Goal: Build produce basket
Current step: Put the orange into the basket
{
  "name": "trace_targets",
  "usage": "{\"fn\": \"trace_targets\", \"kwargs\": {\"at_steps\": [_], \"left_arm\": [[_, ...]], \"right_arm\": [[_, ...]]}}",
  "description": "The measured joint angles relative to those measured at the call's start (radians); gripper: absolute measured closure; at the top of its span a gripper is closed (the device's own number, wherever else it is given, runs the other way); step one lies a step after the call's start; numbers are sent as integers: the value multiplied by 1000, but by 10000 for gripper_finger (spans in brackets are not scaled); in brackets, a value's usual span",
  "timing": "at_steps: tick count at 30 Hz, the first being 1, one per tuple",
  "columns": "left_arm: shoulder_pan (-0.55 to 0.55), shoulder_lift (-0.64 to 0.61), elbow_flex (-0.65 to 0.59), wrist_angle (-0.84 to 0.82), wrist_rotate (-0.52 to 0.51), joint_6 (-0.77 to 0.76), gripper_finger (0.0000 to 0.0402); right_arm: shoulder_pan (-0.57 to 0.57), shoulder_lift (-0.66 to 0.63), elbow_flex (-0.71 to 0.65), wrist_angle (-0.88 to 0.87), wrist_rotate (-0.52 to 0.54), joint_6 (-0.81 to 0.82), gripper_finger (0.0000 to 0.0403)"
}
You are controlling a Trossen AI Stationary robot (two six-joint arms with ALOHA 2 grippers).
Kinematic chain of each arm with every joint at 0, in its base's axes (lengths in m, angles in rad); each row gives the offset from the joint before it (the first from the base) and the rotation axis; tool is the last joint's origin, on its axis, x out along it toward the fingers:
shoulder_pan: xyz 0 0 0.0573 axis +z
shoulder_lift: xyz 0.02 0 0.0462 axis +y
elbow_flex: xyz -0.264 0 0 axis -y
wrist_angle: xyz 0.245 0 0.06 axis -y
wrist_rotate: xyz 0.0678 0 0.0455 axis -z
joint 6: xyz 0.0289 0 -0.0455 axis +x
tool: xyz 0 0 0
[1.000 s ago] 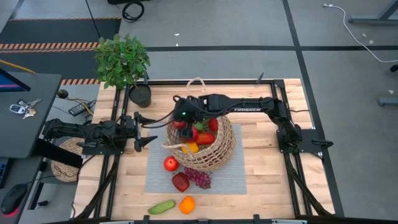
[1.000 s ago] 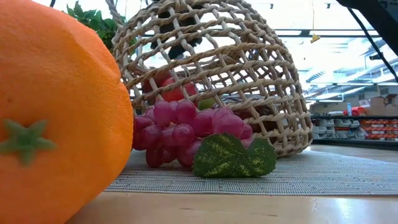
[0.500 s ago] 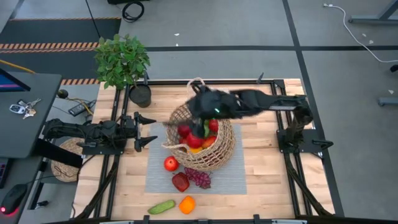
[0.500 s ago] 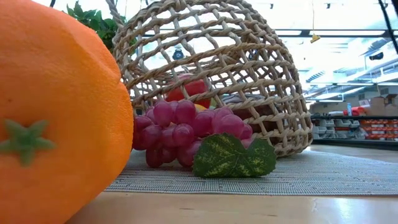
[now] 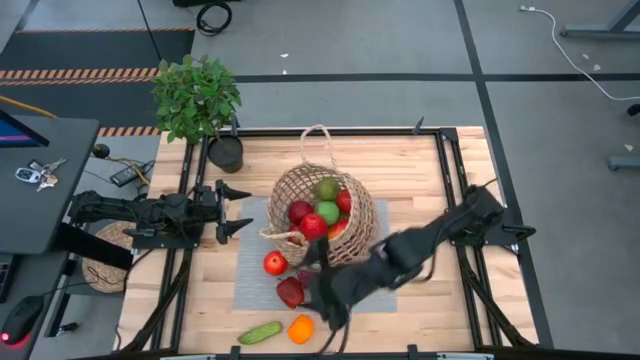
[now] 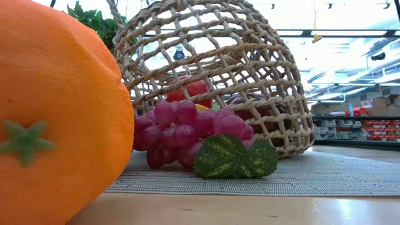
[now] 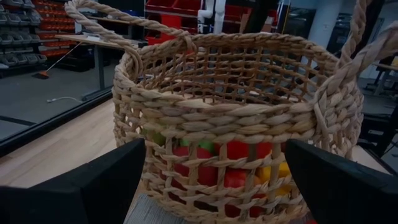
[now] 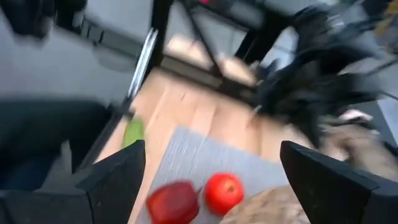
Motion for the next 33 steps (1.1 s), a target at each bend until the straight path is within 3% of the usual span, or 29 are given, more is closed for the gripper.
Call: {"fn": "trace_targets", "kwargs": {"at_steps": [9,21,27,33], "left_arm": [[0,0,0,0,0,0,10],[0,0,0,0,0,0,10],[0,0,0,0,0,0,10],[0,0,0,-2,0,0,10]], "right_arm": [[31,195,-108,227,-318,-106,29],[11,376,-104,334,-322,-116,29],[22,388,-120,411,-368,-108,29],[33,409,-122,418,-348,-107,29]]}}
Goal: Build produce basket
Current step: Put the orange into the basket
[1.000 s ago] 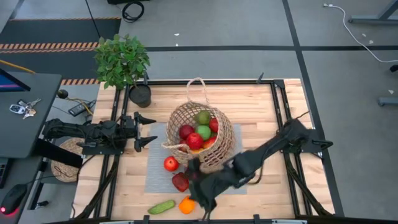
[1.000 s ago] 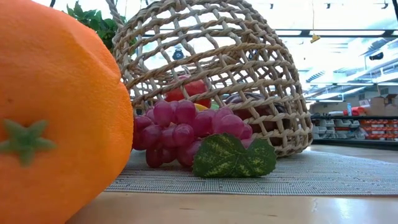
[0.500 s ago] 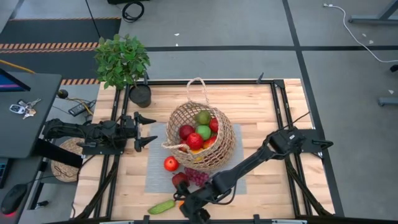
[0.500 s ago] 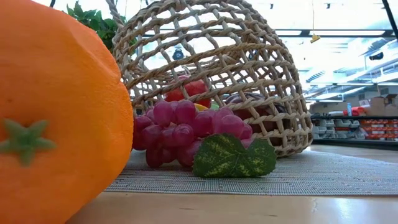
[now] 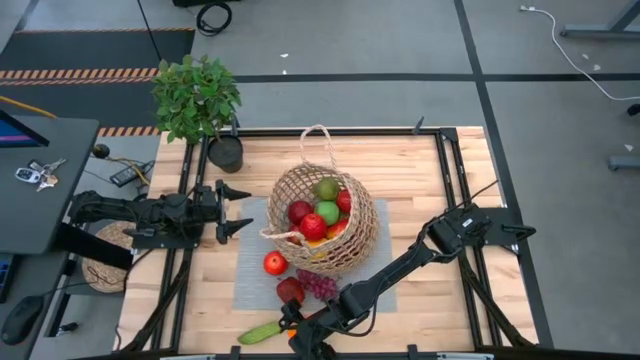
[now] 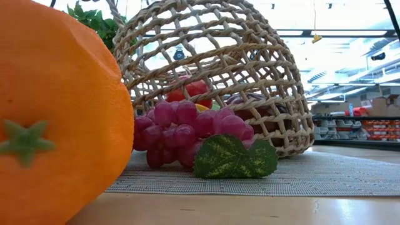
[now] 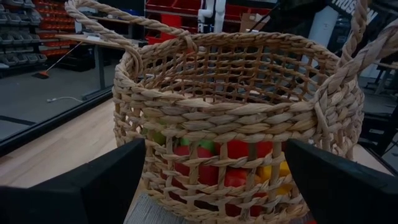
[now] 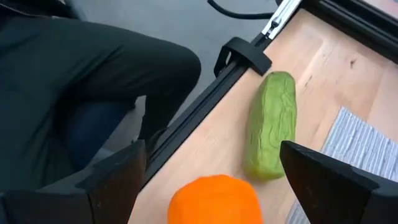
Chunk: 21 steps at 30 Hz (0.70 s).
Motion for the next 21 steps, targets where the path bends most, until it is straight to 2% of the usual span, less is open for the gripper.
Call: {"fn": "trace_targets", "kwargs": {"at_steps": [11,21], "left_arm": [[0,0,0,0,0,0,10],[0,0,0,-1,0,0,10]], "right_arm": [[-2,2,-94,114,9,0,29],[-15,2,-138,138,18,26,33]]}}
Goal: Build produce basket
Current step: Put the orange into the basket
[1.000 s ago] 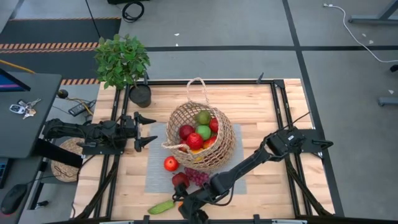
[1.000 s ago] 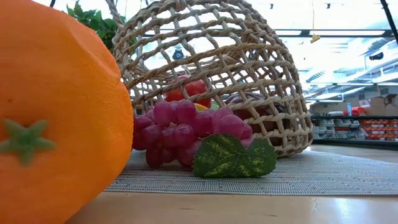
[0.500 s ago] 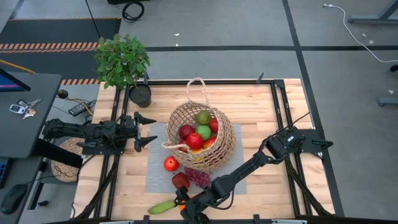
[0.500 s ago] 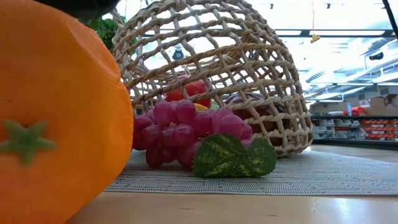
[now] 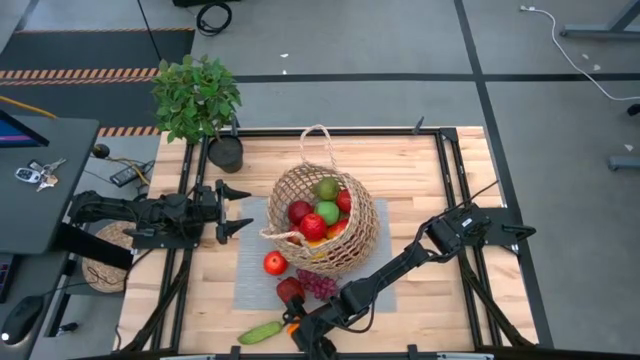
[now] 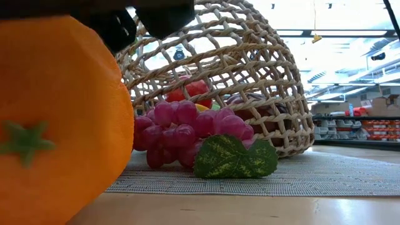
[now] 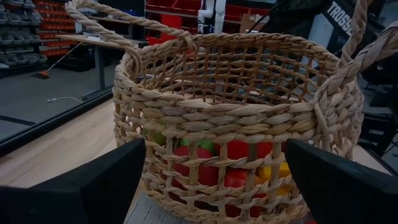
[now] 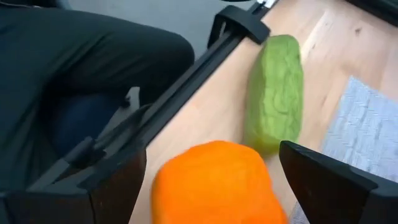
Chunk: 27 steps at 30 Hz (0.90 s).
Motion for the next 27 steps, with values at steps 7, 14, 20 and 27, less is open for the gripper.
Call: {"fn": "trace_targets", "kwargs": {"at_steps": [7,14,20,27], "left_arm": [[0,0,0,0,0,0,10],[0,0,0,0,0,0,10],[0,0,0,0,0,0,10],[0,0,0,0,0,0,10]], "right_arm": [[0,0,-9,-7,40,-4,76],[0,0,-9,-11,43,-6,137],[9,-29,-9,-37,125,-13,150],[54,-158,-9,-128,376,-38,144]]}}
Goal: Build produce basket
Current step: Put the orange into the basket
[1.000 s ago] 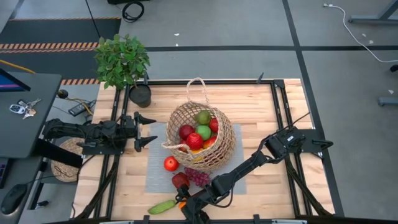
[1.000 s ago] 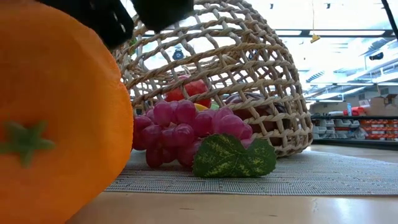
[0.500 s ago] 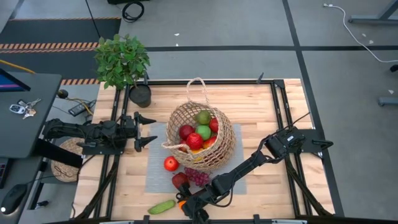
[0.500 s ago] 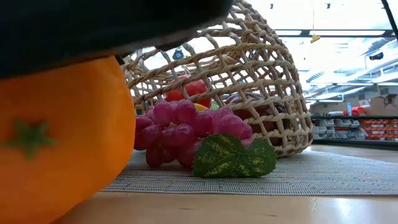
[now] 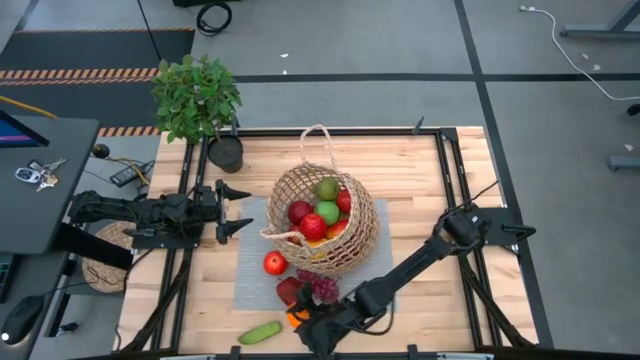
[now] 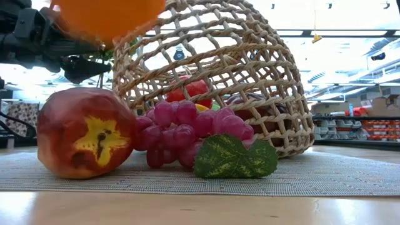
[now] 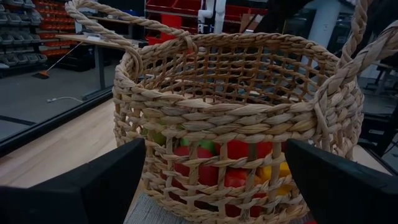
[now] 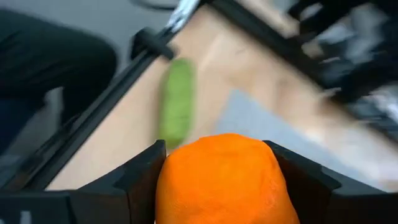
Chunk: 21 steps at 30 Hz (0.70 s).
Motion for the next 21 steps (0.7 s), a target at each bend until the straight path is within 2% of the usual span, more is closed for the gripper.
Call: {"fn": "trace_targets", "kwargs": {"at_steps": [6,9,13,21], "left_arm": [[0,0,0,0,0,0,10],[0,0,0,1,0,0,10],[0,0,0,1,0,0,10],[0,0,0,2,0,0,10]], "right_arm": [[30,-139,0,-74,252,10,143],[27,-213,0,-116,344,39,143],[8,-315,0,-140,391,81,142],[-89,-495,1,-240,391,141,142]]}}
